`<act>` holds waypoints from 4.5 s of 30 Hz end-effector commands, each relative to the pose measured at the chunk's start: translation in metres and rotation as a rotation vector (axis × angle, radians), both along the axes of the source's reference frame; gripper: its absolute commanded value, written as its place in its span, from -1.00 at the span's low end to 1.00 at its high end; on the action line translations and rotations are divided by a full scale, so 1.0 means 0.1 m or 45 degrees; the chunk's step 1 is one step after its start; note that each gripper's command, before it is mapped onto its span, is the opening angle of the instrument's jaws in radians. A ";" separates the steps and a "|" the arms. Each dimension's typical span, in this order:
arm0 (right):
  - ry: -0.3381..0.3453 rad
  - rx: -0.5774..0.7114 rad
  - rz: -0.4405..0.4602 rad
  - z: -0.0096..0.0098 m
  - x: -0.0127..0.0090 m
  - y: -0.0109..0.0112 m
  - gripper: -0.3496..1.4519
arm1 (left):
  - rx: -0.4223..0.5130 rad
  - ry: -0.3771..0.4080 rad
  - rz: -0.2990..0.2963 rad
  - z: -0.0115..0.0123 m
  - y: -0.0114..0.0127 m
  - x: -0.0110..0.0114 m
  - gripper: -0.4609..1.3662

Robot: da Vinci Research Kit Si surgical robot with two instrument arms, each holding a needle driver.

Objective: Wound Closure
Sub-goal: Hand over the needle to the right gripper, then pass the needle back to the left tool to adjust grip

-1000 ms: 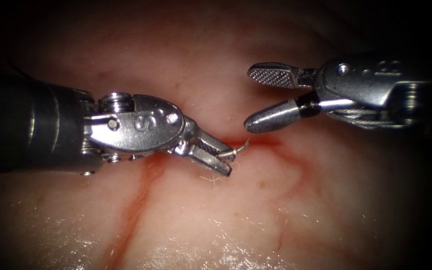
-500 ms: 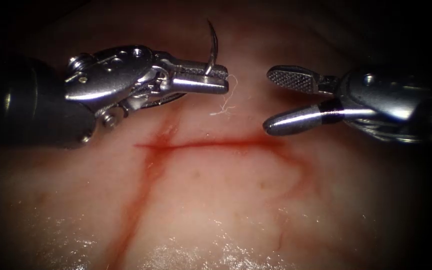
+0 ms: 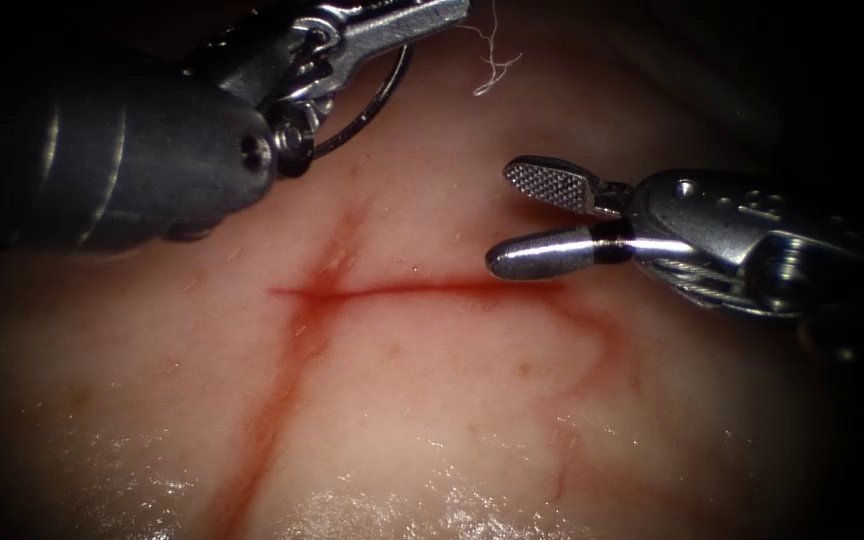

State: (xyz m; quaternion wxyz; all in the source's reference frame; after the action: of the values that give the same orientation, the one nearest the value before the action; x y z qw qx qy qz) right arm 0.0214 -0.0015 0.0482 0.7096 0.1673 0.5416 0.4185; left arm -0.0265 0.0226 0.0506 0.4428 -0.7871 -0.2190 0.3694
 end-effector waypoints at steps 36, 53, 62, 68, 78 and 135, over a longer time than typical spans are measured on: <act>0.127 -0.006 0.084 -0.026 0.045 0.006 -0.47 | -0.029 -0.055 0.044 0.005 -0.011 -0.017 -0.88; 0.141 0.041 0.083 -0.028 0.036 0.005 -1.00 | 0.055 -0.099 0.087 0.008 -0.017 -0.022 0.03; 0.136 0.054 0.045 -0.029 0.028 0.002 -1.00 | 0.016 -0.090 0.168 0.003 -0.002 -0.017 0.91; 0.119 0.067 0.012 -0.029 0.017 0.000 -1.00 | -0.099 0.004 0.185 0.004 0.004 -0.002 0.99; 0.061 0.208 -0.051 -0.026 -0.002 0.000 -1.00 | -0.393 0.380 0.350 0.023 -0.008 0.032 0.97; -0.339 1.657 -0.227 -0.056 0.039 -0.013 -1.00 | -1.753 1.875 0.728 0.030 -0.051 -0.047 0.59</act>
State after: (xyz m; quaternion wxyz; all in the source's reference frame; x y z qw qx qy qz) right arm 0.0254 -0.0029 0.0426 0.5553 0.5538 0.0719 0.6162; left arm -0.0314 0.0174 0.0538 -0.1814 -0.3699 0.1862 0.8919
